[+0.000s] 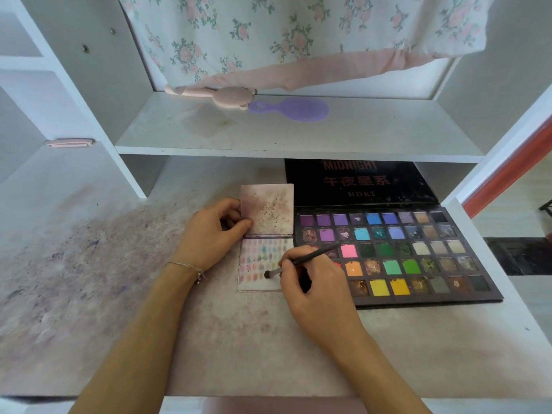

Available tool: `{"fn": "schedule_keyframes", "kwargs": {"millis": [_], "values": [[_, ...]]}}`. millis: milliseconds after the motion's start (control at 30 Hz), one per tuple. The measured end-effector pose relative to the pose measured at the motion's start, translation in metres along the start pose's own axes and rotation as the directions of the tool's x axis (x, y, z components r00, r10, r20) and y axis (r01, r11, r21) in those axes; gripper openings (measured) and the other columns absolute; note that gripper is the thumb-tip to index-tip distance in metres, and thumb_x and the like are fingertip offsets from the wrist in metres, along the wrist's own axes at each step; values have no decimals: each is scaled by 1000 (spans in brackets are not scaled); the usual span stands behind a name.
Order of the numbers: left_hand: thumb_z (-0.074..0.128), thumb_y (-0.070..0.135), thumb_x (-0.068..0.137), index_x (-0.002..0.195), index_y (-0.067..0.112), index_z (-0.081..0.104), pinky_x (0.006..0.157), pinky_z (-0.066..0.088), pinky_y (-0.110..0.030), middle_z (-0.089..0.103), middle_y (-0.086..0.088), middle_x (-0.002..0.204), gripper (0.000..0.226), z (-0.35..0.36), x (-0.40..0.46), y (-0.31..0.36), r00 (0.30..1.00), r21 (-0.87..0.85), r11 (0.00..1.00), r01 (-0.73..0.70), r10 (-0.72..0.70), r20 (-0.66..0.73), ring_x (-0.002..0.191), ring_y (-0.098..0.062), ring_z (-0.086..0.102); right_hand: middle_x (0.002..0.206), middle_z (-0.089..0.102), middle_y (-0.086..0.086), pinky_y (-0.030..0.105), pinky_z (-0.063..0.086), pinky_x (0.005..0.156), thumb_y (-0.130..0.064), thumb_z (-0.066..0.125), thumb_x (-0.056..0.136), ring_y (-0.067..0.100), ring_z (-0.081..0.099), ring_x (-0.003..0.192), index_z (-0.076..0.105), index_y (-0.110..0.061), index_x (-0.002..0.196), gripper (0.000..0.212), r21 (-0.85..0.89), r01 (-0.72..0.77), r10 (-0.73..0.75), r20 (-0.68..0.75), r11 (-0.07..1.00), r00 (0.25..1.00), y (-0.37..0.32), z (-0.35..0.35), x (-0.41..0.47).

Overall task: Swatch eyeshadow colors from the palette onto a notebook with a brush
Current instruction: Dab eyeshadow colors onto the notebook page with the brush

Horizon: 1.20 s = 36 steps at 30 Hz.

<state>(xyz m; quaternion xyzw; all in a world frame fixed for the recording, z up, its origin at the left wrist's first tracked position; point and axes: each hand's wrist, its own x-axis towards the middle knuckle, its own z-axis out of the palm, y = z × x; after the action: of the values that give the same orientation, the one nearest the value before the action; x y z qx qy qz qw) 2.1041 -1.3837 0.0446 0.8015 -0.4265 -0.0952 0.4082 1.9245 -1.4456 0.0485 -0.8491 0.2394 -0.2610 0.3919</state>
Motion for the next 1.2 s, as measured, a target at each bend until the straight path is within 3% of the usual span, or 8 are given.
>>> {"fn": "schedule_keyframes", "kwargs": {"millis": [100, 200, 633, 933, 1067, 1200], "values": [[69, 18, 79, 82, 34, 53, 62, 40, -16, 59, 14, 73, 23, 0, -1, 1, 1000, -10, 1000, -9, 9, -7, 69, -5, 55, 76, 55, -14, 11, 41, 66, -32, 44, 83, 3, 53, 76, 50, -30, 84, 6, -6, 12, -12, -4, 1000, 1000, 0, 0, -1], [69, 18, 79, 79, 40, 49, 62, 40, -16, 59, 15, 73, 29, 0, -1, 2, 1000, -2, 1000, -11, 11, -8, 69, -3, 55, 77, 52, -20, 11, 43, 69, -31, 44, 84, 2, 54, 80, 55, -26, 88, 12, 11, -2, 2, -16, 1000, 1000, 0, 0, 0], [69, 19, 79, 85, 32, 52, 62, 40, -14, 57, 17, 72, 22, -1, 0, 2, 1000, 16, 1000, -5, 5, -12, 68, 0, 53, 75, 55, -16, 16, 44, 66, -34, 43, 83, 4, 54, 76, 49, -32, 82, 7, 0, -3, 3, 11, 1000, 1000, -2, -1, 0], [68, 20, 79, 88, 28, 54, 63, 41, -15, 57, 16, 73, 18, 0, 0, 0, 1000, 12, 1000, 18, -18, -5, 70, -1, 54, 89, 59, -12, 11, 45, 71, -15, 47, 85, 2, 56, 86, 62, -16, 95, 18, 154, 39, -4, -217, 987, 976, -1, -4, 2], [68, 19, 79, 85, 32, 54, 63, 41, -16, 59, 13, 74, 20, -1, 0, 1, 1000, -12, 1000, 24, -24, -6, 69, -3, 54, 91, 60, -6, 10, 44, 74, -15, 45, 86, 2, 56, 88, 60, -21, 96, 19, 192, 35, 14, -251, 981, 968, -1, -5, 2], [67, 19, 80, 84, 35, 53, 63, 42, -17, 61, 12, 74, 21, -2, -1, 2, 999, -29, 999, 36, -37, -2, 69, -5, 55, 90, 58, -12, 9, 44, 69, -12, 46, 85, 2, 56, 84, 56, -30, 93, 22, 202, 60, -6, -260, 978, 966, 0, -9, -1]]}}
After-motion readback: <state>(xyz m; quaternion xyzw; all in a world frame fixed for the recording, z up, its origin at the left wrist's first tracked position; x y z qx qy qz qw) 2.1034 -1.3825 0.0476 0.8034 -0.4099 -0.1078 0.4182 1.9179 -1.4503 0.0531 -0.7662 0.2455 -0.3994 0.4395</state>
